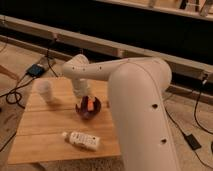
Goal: Place the pepper in the ceramic bowl
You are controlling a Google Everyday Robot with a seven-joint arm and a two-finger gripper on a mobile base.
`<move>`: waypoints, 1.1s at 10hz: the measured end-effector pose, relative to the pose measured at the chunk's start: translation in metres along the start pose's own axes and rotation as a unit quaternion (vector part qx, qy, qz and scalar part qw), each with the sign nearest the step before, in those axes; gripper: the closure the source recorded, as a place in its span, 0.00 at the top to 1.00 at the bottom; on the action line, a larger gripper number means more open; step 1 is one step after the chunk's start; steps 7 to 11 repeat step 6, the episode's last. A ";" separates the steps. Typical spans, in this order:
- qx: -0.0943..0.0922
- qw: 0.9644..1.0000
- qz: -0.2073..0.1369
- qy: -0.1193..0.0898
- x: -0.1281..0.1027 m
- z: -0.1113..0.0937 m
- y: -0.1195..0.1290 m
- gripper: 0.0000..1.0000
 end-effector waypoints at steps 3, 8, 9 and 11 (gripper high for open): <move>-0.017 0.999 -0.032 -0.009 0.007 -0.024 0.009 0.60; -0.018 0.999 -0.041 -0.014 0.009 -0.032 0.010 0.60; -0.018 0.999 -0.041 -0.014 0.009 -0.032 0.010 0.60; -0.018 0.999 -0.041 -0.014 0.009 -0.032 0.010 0.60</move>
